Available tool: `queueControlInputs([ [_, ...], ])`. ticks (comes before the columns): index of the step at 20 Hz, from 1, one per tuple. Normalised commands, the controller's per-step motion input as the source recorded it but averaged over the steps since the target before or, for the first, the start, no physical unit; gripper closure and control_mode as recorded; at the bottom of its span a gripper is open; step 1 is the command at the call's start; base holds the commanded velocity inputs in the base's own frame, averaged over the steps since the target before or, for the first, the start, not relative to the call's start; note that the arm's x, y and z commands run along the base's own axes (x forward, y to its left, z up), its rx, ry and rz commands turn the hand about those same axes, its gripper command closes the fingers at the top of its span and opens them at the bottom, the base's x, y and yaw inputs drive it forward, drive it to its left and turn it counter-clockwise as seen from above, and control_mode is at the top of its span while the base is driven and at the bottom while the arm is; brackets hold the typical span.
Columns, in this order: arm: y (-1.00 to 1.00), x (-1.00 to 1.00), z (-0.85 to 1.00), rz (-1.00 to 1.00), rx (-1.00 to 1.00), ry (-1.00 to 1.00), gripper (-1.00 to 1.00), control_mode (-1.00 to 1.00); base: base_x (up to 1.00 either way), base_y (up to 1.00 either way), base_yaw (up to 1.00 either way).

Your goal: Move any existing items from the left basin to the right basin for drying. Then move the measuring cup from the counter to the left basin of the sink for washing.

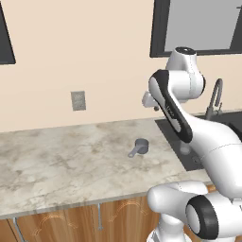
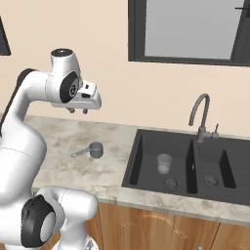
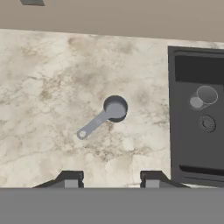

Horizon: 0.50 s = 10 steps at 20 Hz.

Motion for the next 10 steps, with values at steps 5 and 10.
queueControlInputs([
  [5,0.0,-0.01,0.0,0.0,0.0,0.0,-1.0,-1.0,0.0,0.0,0.0],
  [10,-0.28,-0.08,0.0,-0.02,0.02,-0.01,-1.0,-1.0,0.0,0.0,0.0],
])
